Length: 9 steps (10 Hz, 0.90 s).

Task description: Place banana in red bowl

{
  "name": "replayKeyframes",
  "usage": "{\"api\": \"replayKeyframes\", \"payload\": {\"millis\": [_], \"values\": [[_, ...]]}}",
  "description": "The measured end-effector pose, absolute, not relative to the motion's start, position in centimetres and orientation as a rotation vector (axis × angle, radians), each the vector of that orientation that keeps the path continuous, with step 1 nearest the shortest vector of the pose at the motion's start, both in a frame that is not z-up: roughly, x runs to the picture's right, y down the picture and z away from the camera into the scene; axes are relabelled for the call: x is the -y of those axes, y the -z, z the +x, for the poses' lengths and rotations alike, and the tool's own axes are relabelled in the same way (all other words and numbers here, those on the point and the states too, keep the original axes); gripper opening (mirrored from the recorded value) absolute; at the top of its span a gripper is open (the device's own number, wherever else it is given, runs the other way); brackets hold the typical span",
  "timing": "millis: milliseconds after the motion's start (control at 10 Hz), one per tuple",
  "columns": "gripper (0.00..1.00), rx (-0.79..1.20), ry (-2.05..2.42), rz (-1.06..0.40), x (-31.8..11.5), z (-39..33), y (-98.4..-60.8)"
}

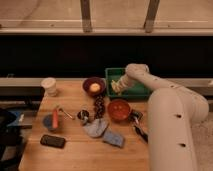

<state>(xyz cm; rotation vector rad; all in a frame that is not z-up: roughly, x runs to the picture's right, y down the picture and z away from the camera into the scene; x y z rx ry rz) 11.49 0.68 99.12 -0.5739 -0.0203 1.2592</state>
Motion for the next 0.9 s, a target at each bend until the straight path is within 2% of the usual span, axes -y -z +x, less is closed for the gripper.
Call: {"api": "replayKeyframes", "payload": {"millis": [200,500,900], "values": [[0.0,0.035,-1.275,-0.547,0.5,12.2,-98.4],[0.0,0.052,-1.263,-0.503,4.2,13.4,-95.4],[0.0,0.044,-1.199,-0.534,7.7,15.9,-89.9]]}}
